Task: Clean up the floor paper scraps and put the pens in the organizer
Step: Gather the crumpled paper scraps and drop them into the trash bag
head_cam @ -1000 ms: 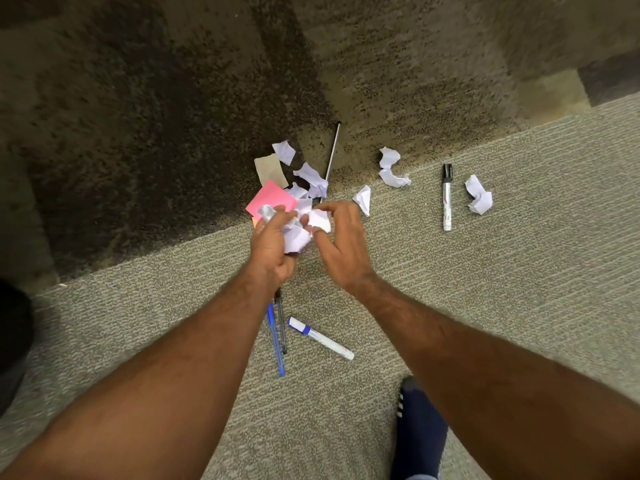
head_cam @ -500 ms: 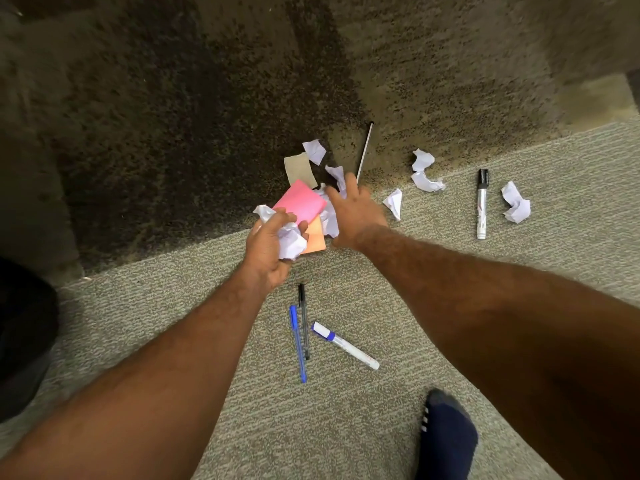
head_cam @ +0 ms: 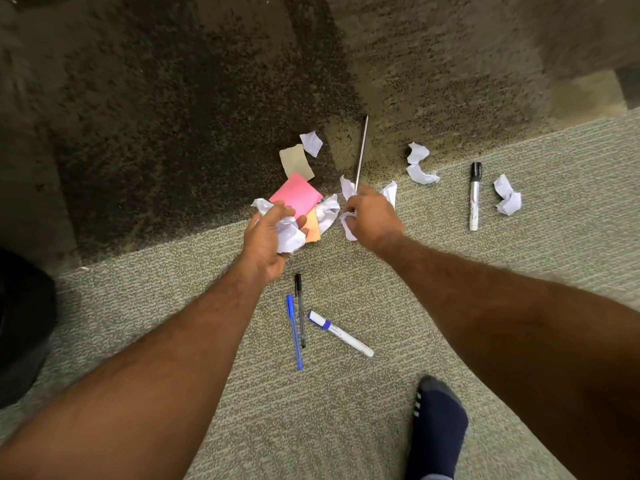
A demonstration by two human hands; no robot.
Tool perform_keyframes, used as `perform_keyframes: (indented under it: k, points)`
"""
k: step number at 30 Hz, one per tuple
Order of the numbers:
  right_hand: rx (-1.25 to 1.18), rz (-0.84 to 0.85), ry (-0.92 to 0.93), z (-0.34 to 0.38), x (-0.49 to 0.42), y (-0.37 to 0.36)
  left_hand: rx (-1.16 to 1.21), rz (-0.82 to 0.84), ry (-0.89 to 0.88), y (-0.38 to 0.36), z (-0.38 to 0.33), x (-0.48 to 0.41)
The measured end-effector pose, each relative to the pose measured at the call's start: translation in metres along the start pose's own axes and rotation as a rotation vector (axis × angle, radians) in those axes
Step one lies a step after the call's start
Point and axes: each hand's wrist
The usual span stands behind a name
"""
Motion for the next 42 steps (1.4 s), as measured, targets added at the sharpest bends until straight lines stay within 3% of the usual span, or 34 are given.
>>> perform_keyframes:
  k: [3, 9, 13, 18, 24, 30, 33, 36, 39, 42]
  points:
    - [-0.16, -0.061, -0.087, -0.006, 0.013, 0.009, -0.014, 0.003, -0.001, -0.005, -0.001, 0.008]
    - [-0.765, -0.14, -0.224, 0.013, 0.055, 0.04, 0.033, 0.032, 0.011, -0.021, -0.008, 0.034]
    - [-1.0, -0.101, -0.218, 0.054, 0.084, 0.05, -0.052, 0.144, 0.05, -0.033, -0.019, 0.058]
    - [-1.263, -0.079, -0.242, 0.106, 0.105, 0.058, 0.087, 0.308, 0.112, -0.04, -0.038, 0.088]
    - [-1.327, -0.184, -0.33, 0.168, 0.122, 0.078, 0.12, 0.325, 0.033, -0.031, -0.068, 0.124]
    - [-1.579, -0.15, -0.314, 0.243, 0.131, 0.096, 0.228, 0.284, -0.036, 0.005, -0.115, 0.154]
    - [-1.529, -0.179, -0.336, 0.286, 0.138, 0.098, 0.156, 0.195, -0.161, 0.031, -0.141, 0.165]
    - [-1.551, -0.197, -0.335, 0.329, 0.147, 0.094, 0.218, 0.203, -0.168, 0.059, -0.168, 0.182]
    - [-1.407, -0.103, -0.285, 0.374, 0.154, 0.074, 0.25, 0.165, -0.246, 0.094, -0.195, 0.198]
    - [-1.27, 0.041, -0.227, 0.426, 0.166, 0.055, 0.283, 0.024, -0.323, 0.143, -0.219, 0.211]
Point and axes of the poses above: each hand's wrist, its own x-axis away from the middle knuckle, its own y-axis out of the back of the hand, z = x × y, and after that the axes turned 8 degrees about x, right-handed
